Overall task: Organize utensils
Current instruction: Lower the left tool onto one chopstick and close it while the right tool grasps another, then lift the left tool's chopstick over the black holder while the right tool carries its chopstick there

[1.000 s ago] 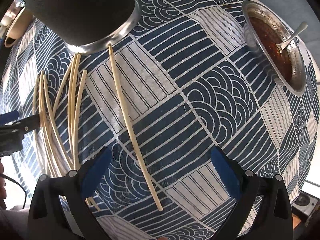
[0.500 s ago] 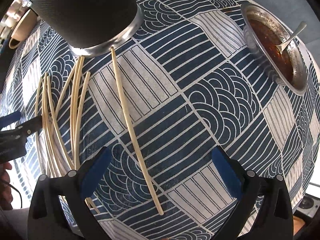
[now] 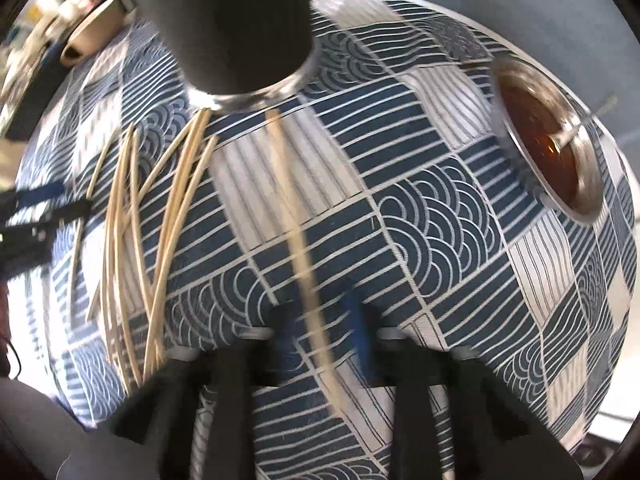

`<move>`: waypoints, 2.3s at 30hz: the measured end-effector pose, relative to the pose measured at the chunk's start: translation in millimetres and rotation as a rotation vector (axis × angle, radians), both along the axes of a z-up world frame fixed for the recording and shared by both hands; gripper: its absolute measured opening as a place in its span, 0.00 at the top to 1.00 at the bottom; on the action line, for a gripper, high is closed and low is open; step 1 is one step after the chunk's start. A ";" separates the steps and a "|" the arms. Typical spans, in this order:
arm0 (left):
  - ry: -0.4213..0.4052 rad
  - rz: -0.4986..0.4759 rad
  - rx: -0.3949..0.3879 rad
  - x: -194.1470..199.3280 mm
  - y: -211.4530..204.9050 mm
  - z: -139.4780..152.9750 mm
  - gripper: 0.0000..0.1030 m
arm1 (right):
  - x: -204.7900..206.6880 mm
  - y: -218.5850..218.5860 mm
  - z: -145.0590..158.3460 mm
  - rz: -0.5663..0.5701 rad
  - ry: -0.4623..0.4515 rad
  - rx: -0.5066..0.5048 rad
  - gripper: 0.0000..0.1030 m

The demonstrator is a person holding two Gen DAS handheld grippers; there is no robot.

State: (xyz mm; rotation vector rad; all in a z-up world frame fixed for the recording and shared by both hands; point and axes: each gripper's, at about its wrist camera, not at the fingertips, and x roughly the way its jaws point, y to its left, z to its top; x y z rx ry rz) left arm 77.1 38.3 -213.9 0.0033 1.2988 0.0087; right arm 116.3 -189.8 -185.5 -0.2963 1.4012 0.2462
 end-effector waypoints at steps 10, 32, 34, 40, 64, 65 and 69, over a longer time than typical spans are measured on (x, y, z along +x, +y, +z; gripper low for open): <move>0.073 -0.070 -0.004 -30.1 17.9 11.1 0.96 | -13.7 19.8 0.1 0.011 0.026 0.047 0.95; -0.011 -0.040 -0.014 -29.9 22.8 103.5 0.96 | -41.3 -22.0 91.6 -0.086 -0.115 0.377 0.95; -0.050 -0.048 -0.013 -13.7 22.1 111.1 0.96 | -38.7 -19.2 106.0 -0.059 -0.171 0.390 0.95; -0.178 -0.076 -0.042 18.2 12.4 152.6 0.96 | -22.1 -17.7 143.7 -0.035 -0.301 0.425 0.95; -0.517 -0.125 -0.348 160.2 -16.4 240.8 0.95 | 79.4 39.7 194.4 0.049 -0.580 0.607 0.95; -0.529 -0.128 -0.356 163.5 -16.8 240.3 0.95 | 84.1 39.0 193.4 0.045 -0.589 0.625 0.95; -0.562 -0.124 -0.397 176.4 -22.2 232.4 0.95 | 100.3 38.5 189.8 0.024 -0.639 0.649 0.95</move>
